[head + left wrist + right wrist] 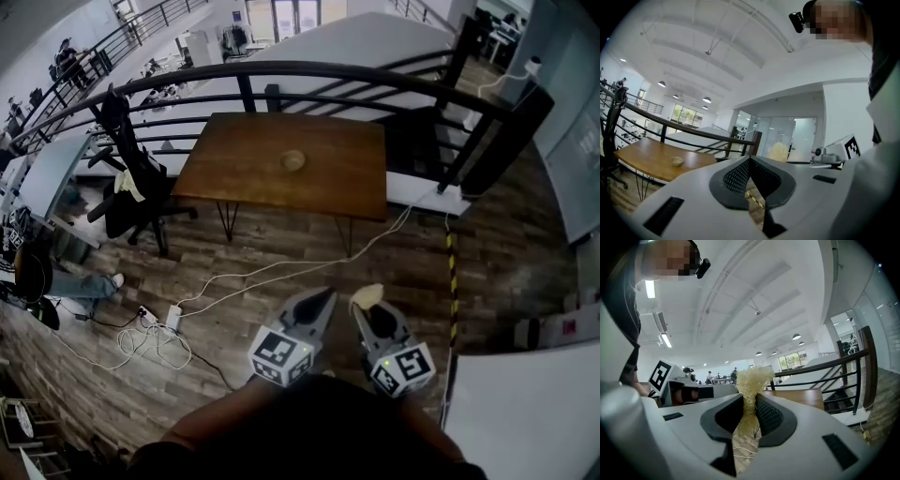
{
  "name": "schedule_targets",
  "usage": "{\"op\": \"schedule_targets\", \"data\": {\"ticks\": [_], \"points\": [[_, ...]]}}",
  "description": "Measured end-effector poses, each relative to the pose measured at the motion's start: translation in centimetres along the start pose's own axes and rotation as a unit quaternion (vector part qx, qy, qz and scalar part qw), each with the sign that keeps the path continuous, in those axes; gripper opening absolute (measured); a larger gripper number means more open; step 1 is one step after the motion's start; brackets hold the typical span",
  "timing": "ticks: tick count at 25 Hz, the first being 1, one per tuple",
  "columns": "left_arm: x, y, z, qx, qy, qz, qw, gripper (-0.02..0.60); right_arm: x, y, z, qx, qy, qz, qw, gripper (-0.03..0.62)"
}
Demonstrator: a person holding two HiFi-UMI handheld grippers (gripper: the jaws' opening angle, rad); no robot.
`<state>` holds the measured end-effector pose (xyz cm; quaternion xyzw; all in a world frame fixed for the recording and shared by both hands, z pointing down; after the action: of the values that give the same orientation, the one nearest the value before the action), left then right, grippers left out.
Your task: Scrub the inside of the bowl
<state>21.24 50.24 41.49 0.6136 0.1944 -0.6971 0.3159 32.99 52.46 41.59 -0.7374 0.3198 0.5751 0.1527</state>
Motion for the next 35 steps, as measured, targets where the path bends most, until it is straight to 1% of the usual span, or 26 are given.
{"op": "schedule_targets", "data": {"ticks": [4,7,12,18,22,25,30,35], "points": [[1.2,1.4,4.9,-0.007,-0.004,0.005,1.0000,-0.002,0.8,5.0,-0.7,-0.010,0.015,0.009,1.000,0.081],[2.1,1.9,9.1,-0.009,-0.004,0.007,0.9999,-0.002,1.6,8.8,-0.6,-0.016,0.016,0.008,1.000,0.081],[4.1,1.9,15.6,-0.014,0.001,-0.001,0.9999,-0.002,2.9,15.1,0.6,-0.023,0.013,0.001,1.000,0.081],[4.9,1.5,22.0,-0.018,-0.001,-0.002,0.9998,-0.002,3.3,21.3,2.3,-0.023,0.014,-0.001,1.000,0.081],[5.0,1.7,24.3,-0.022,-0.002,0.012,0.9997,-0.002,3.7,24.0,2.8,-0.018,0.008,0.004,1.000,0.081],[5.7,1.9,25.4,-0.023,0.004,0.006,0.9997,-0.002,4.2,25.5,2.8,-0.020,0.010,0.007,1.000,0.081],[5.6,2.1,28.4,-0.014,-0.004,0.006,0.9999,-0.002,4.2,28.3,2.8,-0.010,0.009,0.013,1.000,0.081],[5.5,3.1,31.0,0.008,-0.004,0.006,0.9999,-0.002,4.2,31.4,1.6,0.014,-0.003,0.008,1.000,0.081]]}}
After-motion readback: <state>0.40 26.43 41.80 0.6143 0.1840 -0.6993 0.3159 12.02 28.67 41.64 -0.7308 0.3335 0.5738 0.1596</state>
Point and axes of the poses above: the fingertips, and each gripper's own axes: y forward along the fingers, z to its left, x out of its top, the point moved 5 cm from there along -y, backward along the fingers, and after that the axes turned 6 degrees about y, right-handed, at the moved point
